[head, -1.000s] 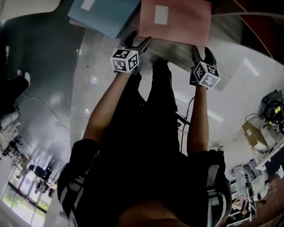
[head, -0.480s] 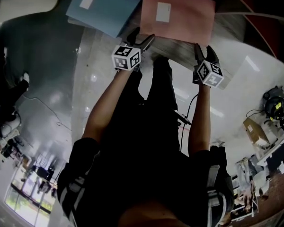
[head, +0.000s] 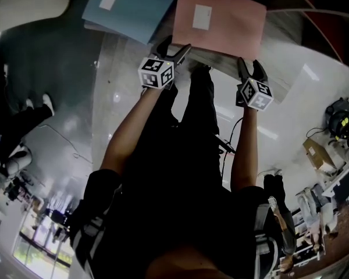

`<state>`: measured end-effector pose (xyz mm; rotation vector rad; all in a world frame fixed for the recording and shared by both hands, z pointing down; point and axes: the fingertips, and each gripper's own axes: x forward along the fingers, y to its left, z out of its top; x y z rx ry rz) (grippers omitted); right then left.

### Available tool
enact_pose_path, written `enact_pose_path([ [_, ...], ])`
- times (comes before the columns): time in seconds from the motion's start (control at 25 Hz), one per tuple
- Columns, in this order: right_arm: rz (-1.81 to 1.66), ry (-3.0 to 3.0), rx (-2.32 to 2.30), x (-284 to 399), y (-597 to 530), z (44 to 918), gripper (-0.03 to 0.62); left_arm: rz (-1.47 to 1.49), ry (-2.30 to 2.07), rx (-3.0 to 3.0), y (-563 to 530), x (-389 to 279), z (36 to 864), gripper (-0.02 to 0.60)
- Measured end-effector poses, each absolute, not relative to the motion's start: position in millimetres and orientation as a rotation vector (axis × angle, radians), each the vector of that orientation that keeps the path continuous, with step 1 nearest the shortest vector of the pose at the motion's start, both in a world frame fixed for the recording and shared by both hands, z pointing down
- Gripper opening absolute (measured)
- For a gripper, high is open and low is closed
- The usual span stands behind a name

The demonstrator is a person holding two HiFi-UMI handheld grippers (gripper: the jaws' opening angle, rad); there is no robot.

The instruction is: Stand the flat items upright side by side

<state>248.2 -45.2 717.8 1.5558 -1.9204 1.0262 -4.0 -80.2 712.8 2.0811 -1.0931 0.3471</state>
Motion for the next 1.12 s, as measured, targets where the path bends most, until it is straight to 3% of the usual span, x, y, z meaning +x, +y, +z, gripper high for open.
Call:
enact_pose_path([
  [1.12, 1.118, -1.762, 1.769, 200.4, 104.8, 723.6, 0.278, 0.379, -0.910, 2.169, 7.7, -36.1, 719.3, 0.311],
])
